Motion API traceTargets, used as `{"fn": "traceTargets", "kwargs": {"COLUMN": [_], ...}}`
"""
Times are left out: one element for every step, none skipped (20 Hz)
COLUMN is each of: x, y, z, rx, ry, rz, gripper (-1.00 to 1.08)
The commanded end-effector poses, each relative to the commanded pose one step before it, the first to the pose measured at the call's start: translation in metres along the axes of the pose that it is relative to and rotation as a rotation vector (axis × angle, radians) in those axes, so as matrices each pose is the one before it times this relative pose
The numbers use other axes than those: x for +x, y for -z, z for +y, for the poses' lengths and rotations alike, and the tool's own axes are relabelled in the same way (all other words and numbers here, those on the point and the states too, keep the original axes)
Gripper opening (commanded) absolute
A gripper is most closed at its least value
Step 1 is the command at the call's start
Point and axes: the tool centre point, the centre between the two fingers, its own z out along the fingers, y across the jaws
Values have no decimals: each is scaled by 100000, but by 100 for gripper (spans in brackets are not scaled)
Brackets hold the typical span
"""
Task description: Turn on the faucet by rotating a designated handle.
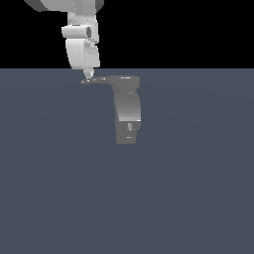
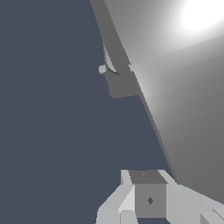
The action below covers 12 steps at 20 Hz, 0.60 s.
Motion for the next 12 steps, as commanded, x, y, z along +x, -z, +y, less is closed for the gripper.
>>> {"fn": "traceTargets", "kwargs": {"x": [4,-14,-14,-14,-14,-14,-14,-14,-15,-15,-15,-15], "y": [-7,0,0,0,0,0,0,0,0,0,0,0], "z": [854,273,275,277,279,281,283,285,287,288,290,292], "rx": [-397,0,0,0,0,0,0,0,0,0,0,0], "ry": [3,0,0,0,0,0,0,0,0,0,0,0], "rz": [159,0,0,0,0,0,0,0,0,0,0,0], "gripper": [-100,-100,-100,-100,-100,-100,-100,-100,-100,-100,-100,-100]}}
